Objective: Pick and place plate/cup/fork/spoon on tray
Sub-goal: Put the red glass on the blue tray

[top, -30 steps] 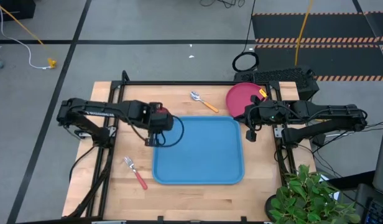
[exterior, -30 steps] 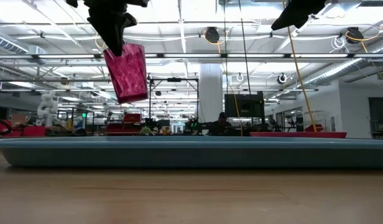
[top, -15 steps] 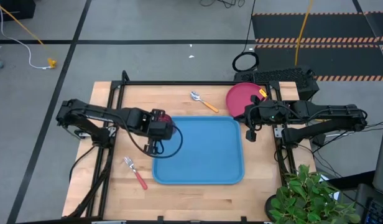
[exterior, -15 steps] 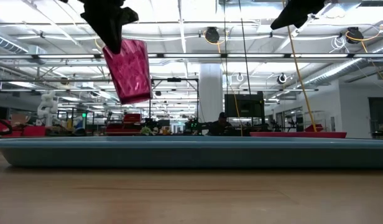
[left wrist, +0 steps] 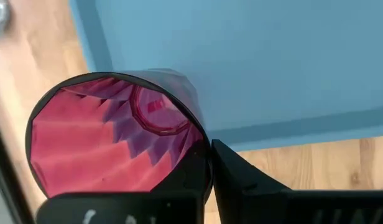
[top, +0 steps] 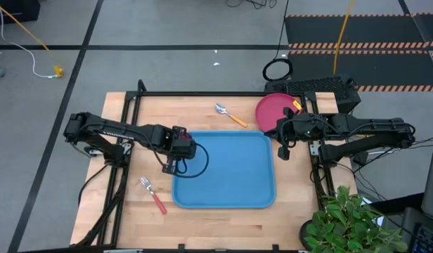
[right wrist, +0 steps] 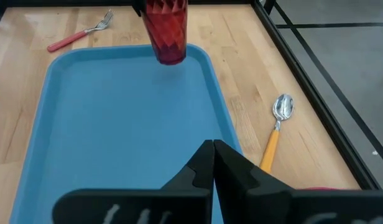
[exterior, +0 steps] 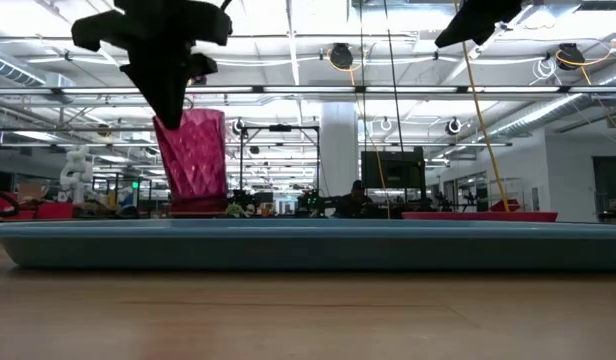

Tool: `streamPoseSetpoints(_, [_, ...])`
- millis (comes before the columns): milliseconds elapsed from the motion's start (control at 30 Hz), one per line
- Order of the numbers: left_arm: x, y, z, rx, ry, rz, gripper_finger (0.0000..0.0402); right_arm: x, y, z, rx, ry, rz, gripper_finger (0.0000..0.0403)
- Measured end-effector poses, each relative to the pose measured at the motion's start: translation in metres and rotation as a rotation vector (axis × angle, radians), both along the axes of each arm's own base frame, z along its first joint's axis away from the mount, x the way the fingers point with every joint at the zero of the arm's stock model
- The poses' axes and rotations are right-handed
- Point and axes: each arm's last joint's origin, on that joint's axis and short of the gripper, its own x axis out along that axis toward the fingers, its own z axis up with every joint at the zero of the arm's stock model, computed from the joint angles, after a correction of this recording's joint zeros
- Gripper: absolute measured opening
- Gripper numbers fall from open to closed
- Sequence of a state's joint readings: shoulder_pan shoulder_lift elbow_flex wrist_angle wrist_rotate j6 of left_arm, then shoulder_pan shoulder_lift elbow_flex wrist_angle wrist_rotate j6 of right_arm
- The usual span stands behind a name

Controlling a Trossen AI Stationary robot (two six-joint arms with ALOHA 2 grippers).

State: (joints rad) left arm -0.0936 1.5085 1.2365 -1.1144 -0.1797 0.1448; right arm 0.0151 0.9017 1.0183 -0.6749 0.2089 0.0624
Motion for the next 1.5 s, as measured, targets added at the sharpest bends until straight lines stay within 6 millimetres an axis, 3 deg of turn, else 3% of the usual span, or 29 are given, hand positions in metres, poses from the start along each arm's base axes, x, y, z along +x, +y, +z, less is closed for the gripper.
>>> streamPoseSetpoints(600, [0.008, 0.01, -0.003, -0.001, -0.052, 0.027, 0.0018, 0.001, 0.0, 0.001, -0.02, -0.011, 0.015, 0.0])
streamPoseSetpoints(967, [0.025, 0.011, -0.034, 0.021, 0.069, 0.019, 0.0015, 0.001, 0.0, 0.001, -0.02, -0.007, 0.015, 0.0])
streamPoseSetpoints(1167, [0.027, 0.015, -0.041, 0.049, 0.094, 0.043, 0.0047, 0.001, 0.0, 0.001, -0.02, -0.006, 0.015, 0.0])
streamPoseSetpoints(1500, [0.027, 0.024, -0.04, 0.05, 0.085, 0.115, 0.005, 0.001, 0.0, 0.001, -0.02, -0.006, 0.015, 0.0])
